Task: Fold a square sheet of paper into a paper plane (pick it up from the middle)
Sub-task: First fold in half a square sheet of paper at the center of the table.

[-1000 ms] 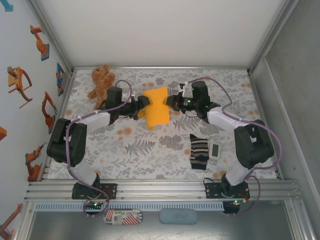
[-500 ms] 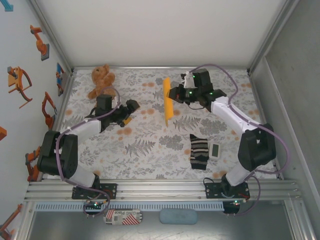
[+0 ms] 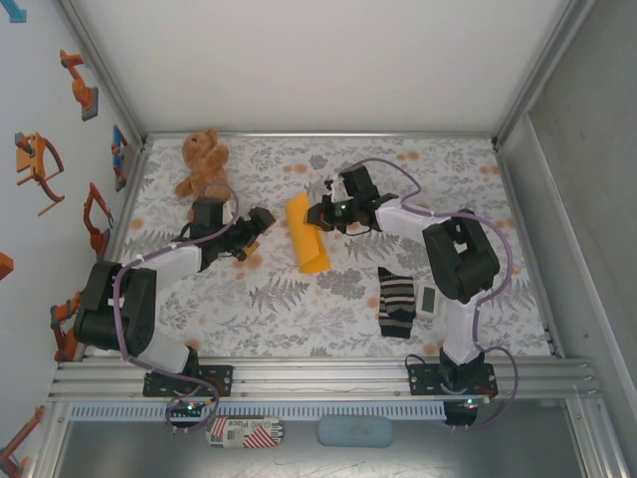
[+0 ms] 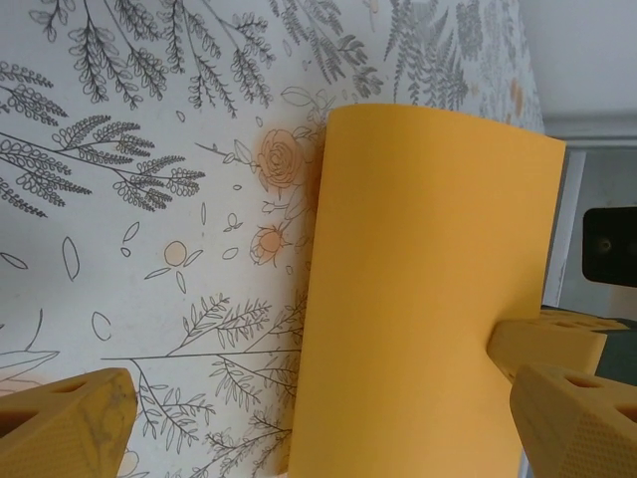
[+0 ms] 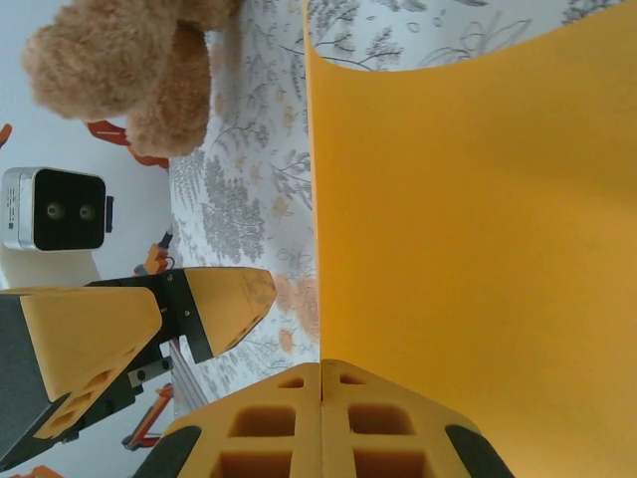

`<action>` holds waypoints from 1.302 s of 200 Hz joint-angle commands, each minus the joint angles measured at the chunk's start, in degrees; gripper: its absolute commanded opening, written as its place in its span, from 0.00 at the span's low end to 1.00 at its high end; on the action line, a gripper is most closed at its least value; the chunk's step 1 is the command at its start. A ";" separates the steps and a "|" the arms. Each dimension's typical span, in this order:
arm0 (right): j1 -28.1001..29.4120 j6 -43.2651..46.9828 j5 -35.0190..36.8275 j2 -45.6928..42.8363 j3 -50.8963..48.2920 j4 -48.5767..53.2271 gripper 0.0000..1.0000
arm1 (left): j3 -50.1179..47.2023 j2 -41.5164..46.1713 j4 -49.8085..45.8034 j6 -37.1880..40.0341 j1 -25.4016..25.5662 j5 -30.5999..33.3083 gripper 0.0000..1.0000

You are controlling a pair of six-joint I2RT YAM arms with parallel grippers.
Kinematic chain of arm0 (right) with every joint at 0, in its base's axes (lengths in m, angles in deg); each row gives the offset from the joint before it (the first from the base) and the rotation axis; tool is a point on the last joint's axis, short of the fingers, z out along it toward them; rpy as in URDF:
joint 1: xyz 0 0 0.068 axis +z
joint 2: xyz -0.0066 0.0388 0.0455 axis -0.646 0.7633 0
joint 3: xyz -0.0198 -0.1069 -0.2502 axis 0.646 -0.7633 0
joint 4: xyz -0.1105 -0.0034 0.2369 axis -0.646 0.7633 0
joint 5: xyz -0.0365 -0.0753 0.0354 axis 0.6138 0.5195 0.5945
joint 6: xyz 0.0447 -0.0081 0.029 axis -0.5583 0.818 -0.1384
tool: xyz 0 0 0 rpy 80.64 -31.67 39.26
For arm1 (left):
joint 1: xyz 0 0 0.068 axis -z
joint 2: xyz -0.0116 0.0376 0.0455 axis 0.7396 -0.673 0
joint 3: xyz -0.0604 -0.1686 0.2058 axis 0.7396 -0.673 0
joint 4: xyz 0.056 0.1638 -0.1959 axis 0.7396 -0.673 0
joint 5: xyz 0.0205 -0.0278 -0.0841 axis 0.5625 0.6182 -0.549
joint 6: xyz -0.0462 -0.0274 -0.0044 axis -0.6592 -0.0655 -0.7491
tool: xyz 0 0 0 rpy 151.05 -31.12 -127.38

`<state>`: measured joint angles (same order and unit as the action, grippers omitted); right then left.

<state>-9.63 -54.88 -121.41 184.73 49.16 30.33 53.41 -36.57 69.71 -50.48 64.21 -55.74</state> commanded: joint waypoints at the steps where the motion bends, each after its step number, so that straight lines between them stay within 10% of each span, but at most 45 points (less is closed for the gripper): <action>1: -1.31 -1.20 -0.72 -0.11 -1.74 -4.33 0.00 | 2.29 -2.66 1.19 -0.92 1.74 -1.79 0.97; 260: -2.40 4.63 0.96 6.95 1.11 1.93 0.00 | 21.18 -18.67 -18.62 1.37 14.85 14.69 0.54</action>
<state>-12.10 -51.31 -120.71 190.76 49.86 32.47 72.57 -53.86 52.14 -49.91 78.62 -41.29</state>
